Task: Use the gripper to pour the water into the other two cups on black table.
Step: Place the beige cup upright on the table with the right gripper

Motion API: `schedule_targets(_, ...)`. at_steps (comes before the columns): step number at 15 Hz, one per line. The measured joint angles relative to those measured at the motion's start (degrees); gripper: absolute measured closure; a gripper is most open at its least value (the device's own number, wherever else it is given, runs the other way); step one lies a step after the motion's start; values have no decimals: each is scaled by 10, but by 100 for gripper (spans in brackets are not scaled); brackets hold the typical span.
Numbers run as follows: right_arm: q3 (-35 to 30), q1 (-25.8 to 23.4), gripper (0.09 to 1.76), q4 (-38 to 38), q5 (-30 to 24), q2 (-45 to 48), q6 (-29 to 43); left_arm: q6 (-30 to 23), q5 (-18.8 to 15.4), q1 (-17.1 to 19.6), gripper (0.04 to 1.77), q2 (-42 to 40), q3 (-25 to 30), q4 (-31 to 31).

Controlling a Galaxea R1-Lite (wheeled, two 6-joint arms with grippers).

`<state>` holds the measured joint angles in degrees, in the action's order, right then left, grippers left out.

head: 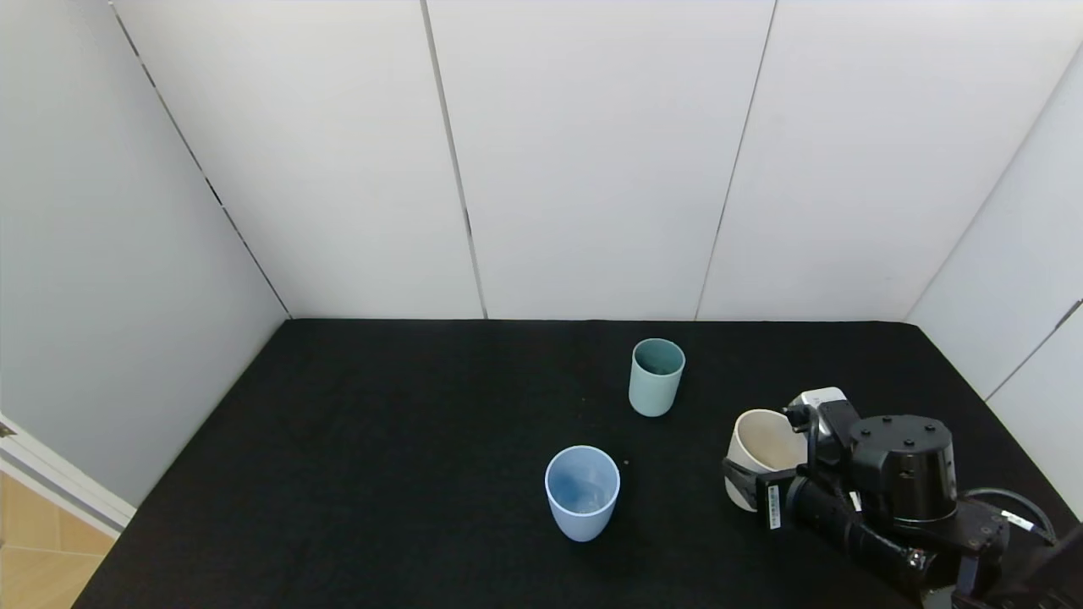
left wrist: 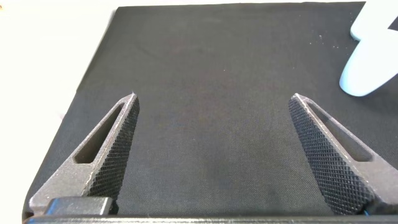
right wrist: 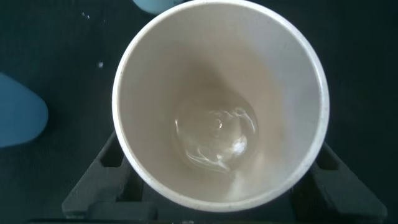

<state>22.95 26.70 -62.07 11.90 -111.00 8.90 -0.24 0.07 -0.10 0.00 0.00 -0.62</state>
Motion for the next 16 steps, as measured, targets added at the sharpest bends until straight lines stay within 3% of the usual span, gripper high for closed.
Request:
schedule_targets(3,-10,1,58,-48,-1,-34,-1,0,0,0,9,0,0,0)
schedule_targets(16,-14,3,58,-49,-2,-54,-1,0,0,0,9,0,0,0)
